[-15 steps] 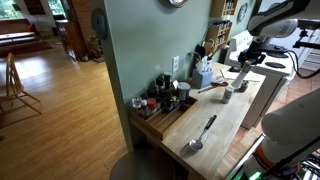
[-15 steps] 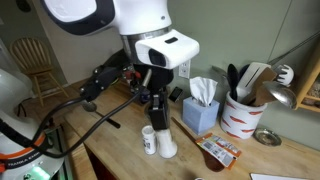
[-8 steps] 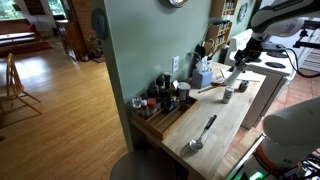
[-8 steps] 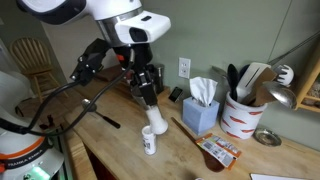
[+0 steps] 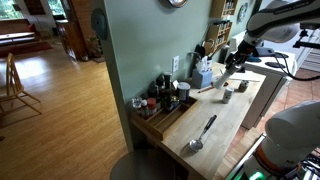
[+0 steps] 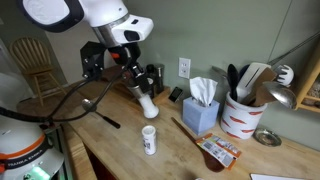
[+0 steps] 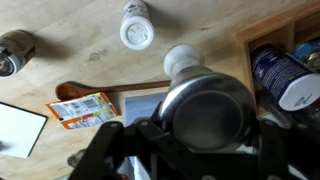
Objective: Put the spice bottle onto the tray
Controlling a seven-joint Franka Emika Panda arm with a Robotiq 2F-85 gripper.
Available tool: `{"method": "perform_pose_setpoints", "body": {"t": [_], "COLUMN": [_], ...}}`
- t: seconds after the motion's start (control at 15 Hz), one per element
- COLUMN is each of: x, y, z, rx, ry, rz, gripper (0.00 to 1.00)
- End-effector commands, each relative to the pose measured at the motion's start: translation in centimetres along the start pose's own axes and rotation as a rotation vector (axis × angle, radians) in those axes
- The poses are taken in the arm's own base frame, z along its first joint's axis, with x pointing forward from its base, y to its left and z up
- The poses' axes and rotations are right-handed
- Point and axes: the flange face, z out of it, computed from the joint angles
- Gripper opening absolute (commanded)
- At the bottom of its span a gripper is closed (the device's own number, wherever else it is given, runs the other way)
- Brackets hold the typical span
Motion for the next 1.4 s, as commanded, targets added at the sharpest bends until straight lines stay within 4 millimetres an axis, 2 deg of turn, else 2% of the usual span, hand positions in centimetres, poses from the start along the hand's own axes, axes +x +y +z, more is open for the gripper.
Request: {"method": "perform_pose_setpoints", "body": {"t": [0.0,0.13,0.2,0.33,0.67,0.73,1.33], "x": [-1.5,-1.7,-0.9,-1.1,-1.2,-1.2,-0.9], "y": [-2.5,-3.9,-2.6,-3.5,-3.7,-3.7,-15.7], "z": [0.1,0.5,1.3,1.5,1.3,1.3,2.3], "rx": [0.029,0.038,0.02,0.023,0.025,0.025,-0.087], "ry": [-0.011,-0.013,-0.031,-0.033,-0.028,-0.028,-0.148], "rz": [-0.08,-0.109,-0.071,-0.093,-0.097,-0.097,-0.41], "gripper": [0.37,0.37,0.62,0.62,0.62,0.37,0.37]}}
